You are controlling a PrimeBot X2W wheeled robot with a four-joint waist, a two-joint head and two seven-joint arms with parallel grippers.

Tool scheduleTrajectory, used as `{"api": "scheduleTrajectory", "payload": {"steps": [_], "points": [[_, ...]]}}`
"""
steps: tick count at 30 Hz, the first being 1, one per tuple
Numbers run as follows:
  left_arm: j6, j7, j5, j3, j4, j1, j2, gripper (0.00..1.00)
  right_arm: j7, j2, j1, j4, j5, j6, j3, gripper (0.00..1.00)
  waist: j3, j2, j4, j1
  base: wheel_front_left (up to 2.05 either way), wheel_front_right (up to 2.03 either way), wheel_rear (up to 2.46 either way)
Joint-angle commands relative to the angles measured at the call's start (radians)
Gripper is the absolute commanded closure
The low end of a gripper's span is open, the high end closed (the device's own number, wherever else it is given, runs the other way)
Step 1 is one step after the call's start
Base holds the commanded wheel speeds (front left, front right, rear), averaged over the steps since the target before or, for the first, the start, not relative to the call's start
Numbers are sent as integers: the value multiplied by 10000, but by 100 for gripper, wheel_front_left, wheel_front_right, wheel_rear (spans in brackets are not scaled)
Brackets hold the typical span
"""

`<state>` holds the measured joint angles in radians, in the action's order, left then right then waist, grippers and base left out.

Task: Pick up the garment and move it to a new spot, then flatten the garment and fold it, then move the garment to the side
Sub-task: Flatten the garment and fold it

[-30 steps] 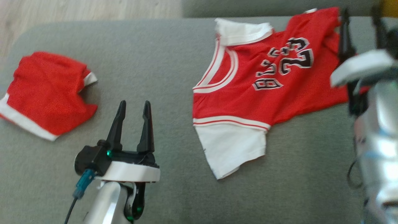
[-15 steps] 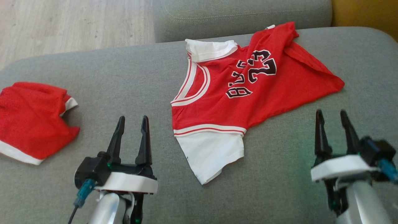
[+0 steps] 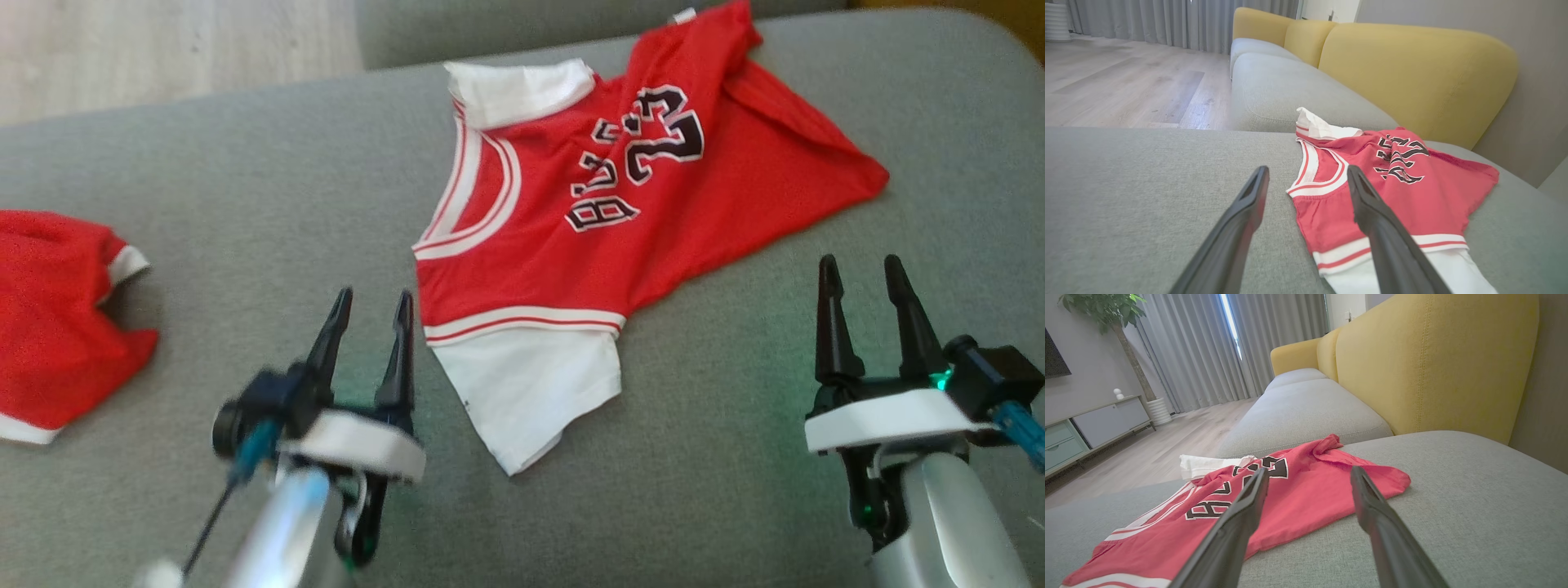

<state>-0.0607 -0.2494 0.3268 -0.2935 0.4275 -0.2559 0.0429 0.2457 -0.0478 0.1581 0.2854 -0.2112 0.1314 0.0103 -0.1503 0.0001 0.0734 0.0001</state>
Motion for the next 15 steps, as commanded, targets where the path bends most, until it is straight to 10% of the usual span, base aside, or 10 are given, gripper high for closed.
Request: {"api": "scheduleTrajectory", "payload": {"steps": [1, 15], "points": [[105, 151, -92, 210, 146, -948, 74, 0, -30, -25, 397, -390, -78, -7, -301, 0, -406, -1, 266, -1, 0, 0, 0], [552, 1667, -210, 152, 3764, -3754, 268, 0, 91, -25, 808, -289, -363, -7, -648, 0, -1400, -1, 1224, -1, 0, 0, 0]]}}
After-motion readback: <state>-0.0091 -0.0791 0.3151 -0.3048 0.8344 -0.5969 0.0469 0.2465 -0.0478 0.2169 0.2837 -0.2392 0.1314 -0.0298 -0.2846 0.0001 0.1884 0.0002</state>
